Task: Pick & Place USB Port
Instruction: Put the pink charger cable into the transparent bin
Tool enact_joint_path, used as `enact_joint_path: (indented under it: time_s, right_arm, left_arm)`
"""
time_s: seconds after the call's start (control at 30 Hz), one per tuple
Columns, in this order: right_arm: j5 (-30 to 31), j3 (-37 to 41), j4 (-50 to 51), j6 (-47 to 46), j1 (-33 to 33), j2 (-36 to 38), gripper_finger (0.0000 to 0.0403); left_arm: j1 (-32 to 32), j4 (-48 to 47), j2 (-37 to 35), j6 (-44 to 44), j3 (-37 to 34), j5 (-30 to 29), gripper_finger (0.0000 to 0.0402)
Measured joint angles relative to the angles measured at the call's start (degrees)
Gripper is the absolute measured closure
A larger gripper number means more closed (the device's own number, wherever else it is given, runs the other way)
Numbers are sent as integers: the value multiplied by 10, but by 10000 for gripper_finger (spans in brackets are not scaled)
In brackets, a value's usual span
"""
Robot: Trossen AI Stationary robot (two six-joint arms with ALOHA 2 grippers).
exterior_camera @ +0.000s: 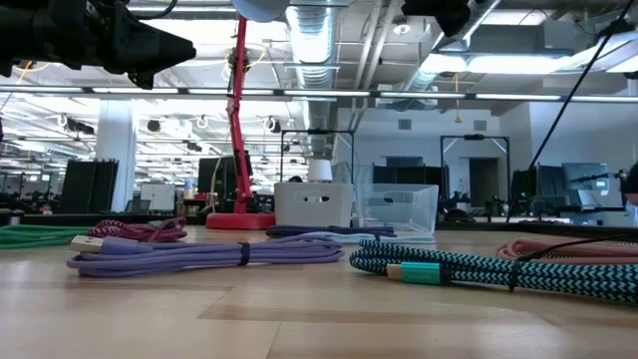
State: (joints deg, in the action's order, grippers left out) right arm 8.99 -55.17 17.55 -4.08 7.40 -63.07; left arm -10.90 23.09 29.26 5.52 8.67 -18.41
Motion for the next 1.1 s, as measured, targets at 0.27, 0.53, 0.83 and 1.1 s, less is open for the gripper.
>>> enact_joint_path:
  time_s: [0.27,0.53,0.83,1.1]
  right_arm:
    - [-29,0,75,-7,40,0,331]
    - [57,0,223,-90,109,0,331]
    - [59,0,280,-171,146,0,331]
    - [46,0,246,-164,135,0,331]
  left_arm:
    - [0,1,0,0,0,0,326]
    - [0,1,0,0,0,0,326]
    - [0,1,0,0,0,0,326]
    - [0,1,0,0,0,0,326]
